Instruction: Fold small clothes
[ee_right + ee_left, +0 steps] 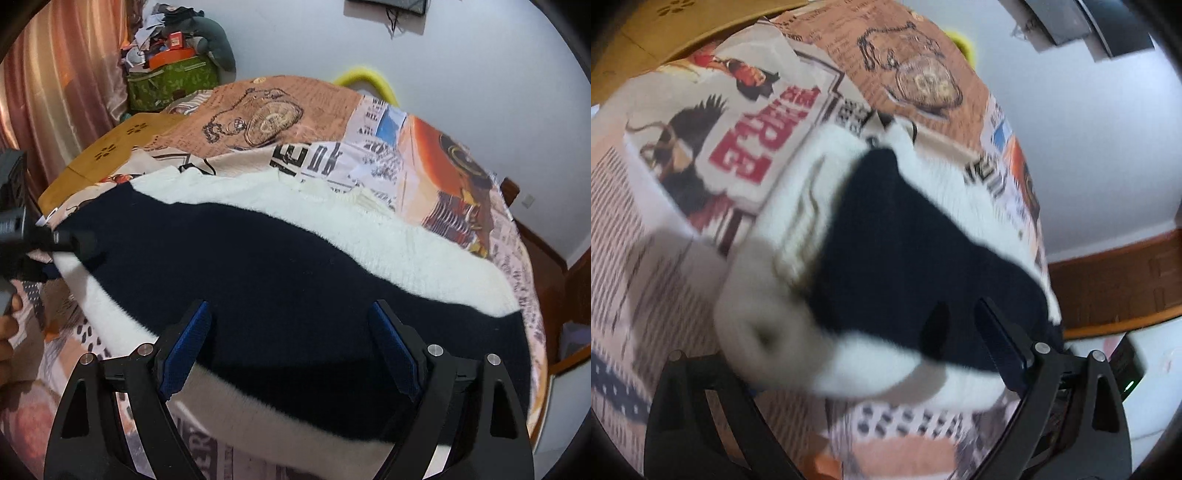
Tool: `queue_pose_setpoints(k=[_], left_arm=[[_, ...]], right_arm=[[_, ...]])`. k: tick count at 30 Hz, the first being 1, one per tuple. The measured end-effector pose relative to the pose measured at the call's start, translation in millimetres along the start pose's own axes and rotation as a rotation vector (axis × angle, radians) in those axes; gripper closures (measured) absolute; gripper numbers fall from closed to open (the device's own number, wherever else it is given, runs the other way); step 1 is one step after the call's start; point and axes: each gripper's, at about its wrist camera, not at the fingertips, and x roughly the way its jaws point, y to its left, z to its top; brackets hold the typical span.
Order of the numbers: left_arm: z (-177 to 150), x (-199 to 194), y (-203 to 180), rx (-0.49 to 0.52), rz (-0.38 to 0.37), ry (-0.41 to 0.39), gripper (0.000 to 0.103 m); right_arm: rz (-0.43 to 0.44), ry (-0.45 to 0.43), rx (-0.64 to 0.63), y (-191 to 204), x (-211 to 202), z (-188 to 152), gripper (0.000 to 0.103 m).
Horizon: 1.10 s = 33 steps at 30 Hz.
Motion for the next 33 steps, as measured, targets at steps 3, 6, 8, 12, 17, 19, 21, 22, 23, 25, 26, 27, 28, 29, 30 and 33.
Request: queue_pose_setpoints(k=[3, 6, 8, 12, 17, 19, 21, 22, 23, 25, 26, 27, 28, 29, 30, 33], left_arm=[[13.4, 3.4, 2.5, -0.032, 0.001, -0.039, 0.012], [21.8, 10.3, -3.1, 0.010, 0.098, -0.054, 0.054], [23.2, 12.9, -5.3, 0.039, 0.119, -0.048, 0.067], [20.9, -3.5, -13.5, 0.116, 0.162, -0.094, 0.073], [24.6, -49.3, -31.3, 0.218, 0.296, -0.225, 0.074], [26.7, -70.2, -41.9, 0.254, 0.337, -0.283, 0.074], [27.9, -89.3, -58.5, 0.307, 0.360, -0.336, 0.074], [26.7, -96.6, -67.2, 0.330, 0.362, -0.354, 0.074], [26.0, -100.9, -75.0, 0.346, 0.360, -0.367, 0.074], [19.6, -110.8, -96.6, 0.387, 0.348, -0.390, 0.074], [15.2, -113.1, -110.0, 0.407, 0.336, -0.392, 0.074], [12.2, -113.2, -119.9, 0.421, 0.325, -0.388, 0.074], [8.7, -112.4, -130.4, 0.435, 0.313, -0.383, 0.074], [4.2, -110.0, -143.7, 0.454, 0.305, -0.377, 0.074], [-1.4, -109.9, -154.6, 0.467, 0.300, -0.373, 0.074], [-13.5, -94.0, -192.1, 0.502, 0.273, -0.349, 0.075]], right_arm=[[0.015, 0.002, -0.002, 1.2, 5.3, -4.9, 0.013], [0.028, -0.003, 0.000, 1.6, 3.4, -5.9, 0.012], [0.042, -0.005, 0.008, -0.4, 1.2, -4.3, 0.012], [0.066, -0.016, 0.043, -7.4, -8.3, -5.1, 0.014], [0.084, -0.050, 0.074, -20.0, -33.6, -11.6, 0.014], [0.081, -0.064, 0.085, -26.9, -43.8, -14.6, 0.014], [0.068, -0.071, 0.089, -33.0, -51.0, -18.1, 0.014], [0.061, -0.072, 0.095, -36.9, -53.9, -20.8, 0.014], [0.060, -0.069, 0.104, -40.7, -54.9, -23.5, 0.014], [0.072, -0.052, 0.127, -46.4, -55.2, -30.3, 0.014], [0.084, -0.044, 0.140, -48.4, -55.6, -34.8, 0.014], [0.094, -0.042, 0.151, -49.3, -57.2, -39.5, 0.014], [0.100, -0.038, 0.154, -50.2, -58.3, -43.3, 0.014], [0.103, -0.034, 0.153, -50.9, -60.1, -46.8, 0.014], [0.104, -0.036, 0.152, -51.4, -62.5, -49.5, 0.014], [0.120, -0.050, 0.161, -57.4, -71.8, -56.0, 0.014]])
